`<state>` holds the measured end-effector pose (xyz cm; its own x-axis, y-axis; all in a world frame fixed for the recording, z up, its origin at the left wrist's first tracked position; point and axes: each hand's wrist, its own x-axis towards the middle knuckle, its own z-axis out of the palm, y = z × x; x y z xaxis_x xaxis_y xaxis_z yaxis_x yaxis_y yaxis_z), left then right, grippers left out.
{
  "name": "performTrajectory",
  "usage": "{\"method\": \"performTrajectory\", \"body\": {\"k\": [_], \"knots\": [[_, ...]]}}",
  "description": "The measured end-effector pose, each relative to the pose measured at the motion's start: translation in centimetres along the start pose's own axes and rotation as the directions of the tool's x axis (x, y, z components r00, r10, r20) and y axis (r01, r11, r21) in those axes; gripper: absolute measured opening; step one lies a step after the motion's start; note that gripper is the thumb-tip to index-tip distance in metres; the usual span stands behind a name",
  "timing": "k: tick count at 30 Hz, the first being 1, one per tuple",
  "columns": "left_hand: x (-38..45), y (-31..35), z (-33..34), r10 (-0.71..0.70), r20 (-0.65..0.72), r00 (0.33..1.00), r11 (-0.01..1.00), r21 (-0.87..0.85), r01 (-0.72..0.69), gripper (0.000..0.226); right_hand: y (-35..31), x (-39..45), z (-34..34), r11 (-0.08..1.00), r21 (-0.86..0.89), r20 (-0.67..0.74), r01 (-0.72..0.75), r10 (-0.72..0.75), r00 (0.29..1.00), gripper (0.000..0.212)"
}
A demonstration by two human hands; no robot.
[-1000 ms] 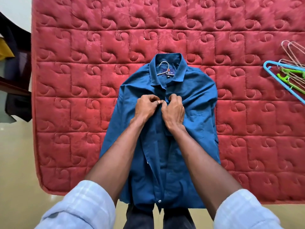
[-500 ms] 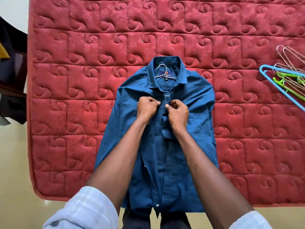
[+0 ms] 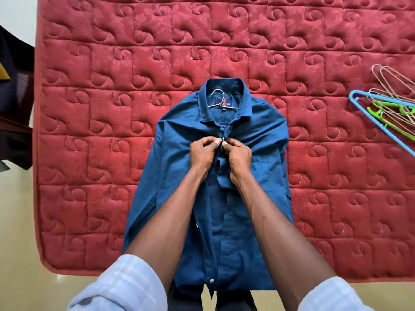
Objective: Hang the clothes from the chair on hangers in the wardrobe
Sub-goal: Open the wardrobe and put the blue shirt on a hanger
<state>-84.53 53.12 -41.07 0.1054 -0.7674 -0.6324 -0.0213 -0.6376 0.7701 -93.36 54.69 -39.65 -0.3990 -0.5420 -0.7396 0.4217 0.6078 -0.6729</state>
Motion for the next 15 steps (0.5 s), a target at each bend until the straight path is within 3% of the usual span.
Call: {"method": "performTrajectory", "body": {"k": [11, 15], "knots": [[0.51, -0.65, 0.55, 0.030, -0.053, 0.998, 0.999, 0.044, -0.028, 0.010, -0.49, -0.05, -0.45, 0.999, -0.021, 0.003, -0.034, 0.034, 0.999, 0.008], [0.74, -0.32, 0.28, -0.005, -0.023, 1.000, 0.999, 0.045, 0.006, 0.010, -0.87, 0.12, -0.69, 0.998, -0.039, 0.016, -0.046, 0.047, 0.999, 0.012]]}}
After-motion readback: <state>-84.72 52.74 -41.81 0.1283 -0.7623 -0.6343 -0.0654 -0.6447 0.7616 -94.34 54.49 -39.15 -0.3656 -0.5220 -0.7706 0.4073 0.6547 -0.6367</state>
